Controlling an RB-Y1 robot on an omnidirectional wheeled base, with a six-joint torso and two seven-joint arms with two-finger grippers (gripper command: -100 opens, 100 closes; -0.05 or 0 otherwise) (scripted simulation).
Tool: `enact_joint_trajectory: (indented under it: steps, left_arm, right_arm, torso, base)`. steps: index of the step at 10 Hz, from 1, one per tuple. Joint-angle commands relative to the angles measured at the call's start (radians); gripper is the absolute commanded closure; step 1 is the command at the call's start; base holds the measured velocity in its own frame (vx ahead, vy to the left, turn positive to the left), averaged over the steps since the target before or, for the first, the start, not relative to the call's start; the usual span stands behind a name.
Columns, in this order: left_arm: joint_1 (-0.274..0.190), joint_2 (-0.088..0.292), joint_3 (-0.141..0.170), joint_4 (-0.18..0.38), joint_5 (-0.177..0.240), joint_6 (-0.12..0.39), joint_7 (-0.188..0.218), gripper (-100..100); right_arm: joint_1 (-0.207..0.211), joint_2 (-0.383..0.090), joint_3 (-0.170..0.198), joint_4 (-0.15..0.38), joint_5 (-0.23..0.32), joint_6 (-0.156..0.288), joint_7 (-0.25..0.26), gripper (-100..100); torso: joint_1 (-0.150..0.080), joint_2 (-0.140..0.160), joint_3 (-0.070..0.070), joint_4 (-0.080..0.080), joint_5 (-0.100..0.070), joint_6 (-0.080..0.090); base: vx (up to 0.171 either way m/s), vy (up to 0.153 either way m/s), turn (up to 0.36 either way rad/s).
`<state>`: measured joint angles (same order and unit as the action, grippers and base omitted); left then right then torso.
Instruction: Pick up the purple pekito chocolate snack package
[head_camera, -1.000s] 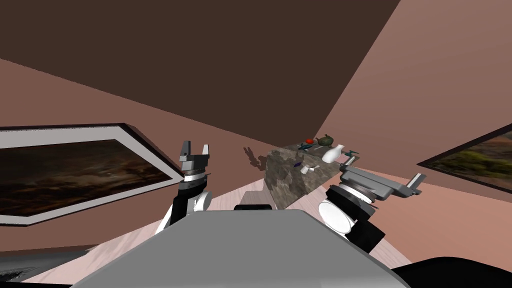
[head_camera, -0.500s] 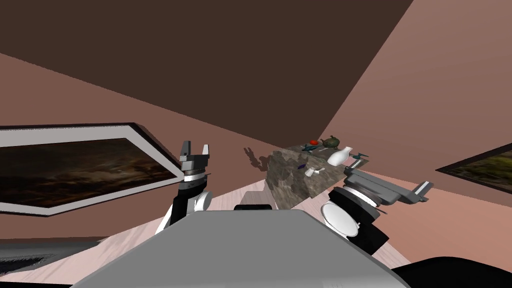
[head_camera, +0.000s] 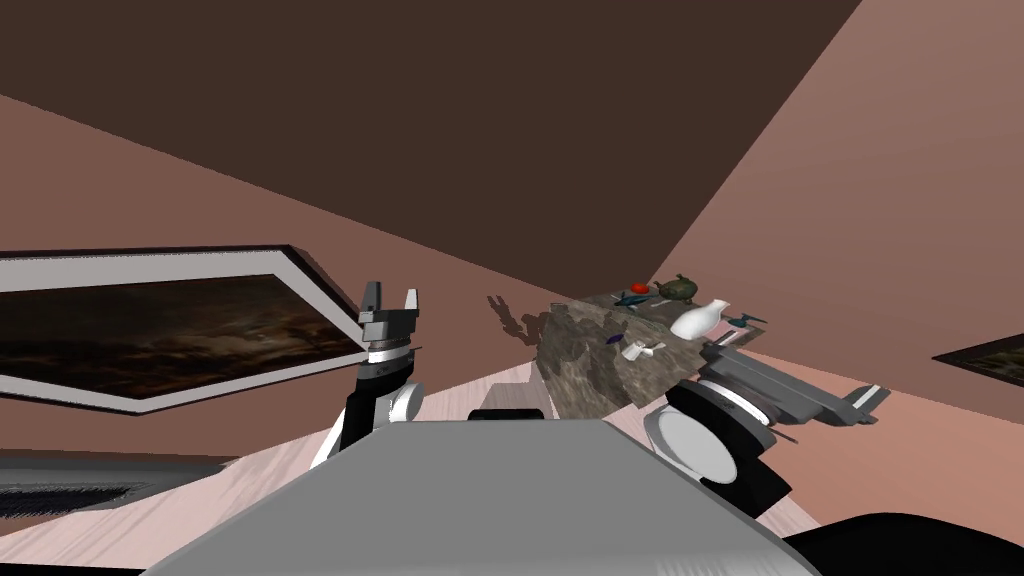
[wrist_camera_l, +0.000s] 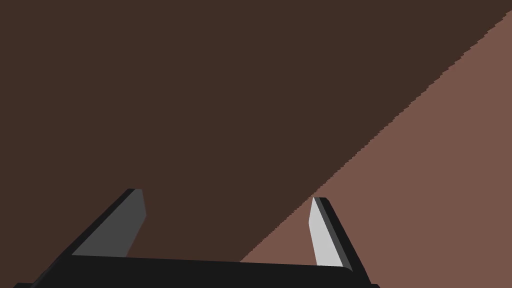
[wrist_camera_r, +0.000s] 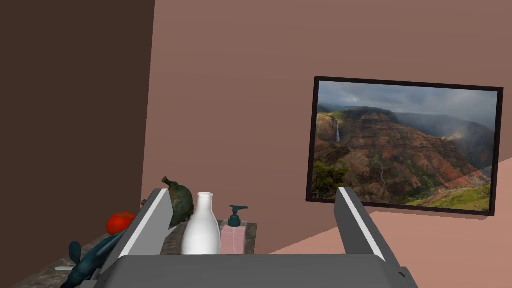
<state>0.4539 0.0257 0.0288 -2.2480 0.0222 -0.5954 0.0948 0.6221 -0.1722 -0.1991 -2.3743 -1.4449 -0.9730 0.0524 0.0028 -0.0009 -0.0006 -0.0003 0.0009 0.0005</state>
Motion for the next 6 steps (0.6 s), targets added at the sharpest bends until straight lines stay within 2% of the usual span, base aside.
enact_joint_trajectory:
  steps: [1,3,4,6]
  left_arm:
    - [0.000,0.000,0.000,0.000,0.000,0.000,0.000,0]
    - [0.000,0.000,0.000,0.000,0.000,0.000,0.000,0]
    - [0.000,0.000,0.000,0.000,0.000,0.000,0.000,0]
    - [0.000,0.000,0.000,0.000,0.000,0.000,0.000,0]
  right_arm:
    - [-0.004,0.001,0.000,-0.004,-0.050,-0.006,0.009,-100]
    - [-0.004,0.001,0.000,-0.004,-0.098,-0.006,0.009,-100]
    - [0.004,-0.006,-0.016,-0.009,-0.133,-0.044,0.009,-100]
    - [0.004,-0.006,-0.016,-0.009,-0.185,-0.044,0.009,-100]
  torso:
    - [0.000,0.000,0.000,0.000,0.000,0.000]
    - [-0.003,0.002,0.001,0.000,-0.001,0.000]
    - [-0.003,0.002,0.001,0.001,-0.001,0.000]
    - [-0.001,0.000,0.000,0.000,0.000,0.000]
  base:
    - [0.021,0.020,-0.020]
    - [0.001,0.002,-0.008]
    - [0.034,0.046,0.238]
    - [0.034,0.029,0.032]
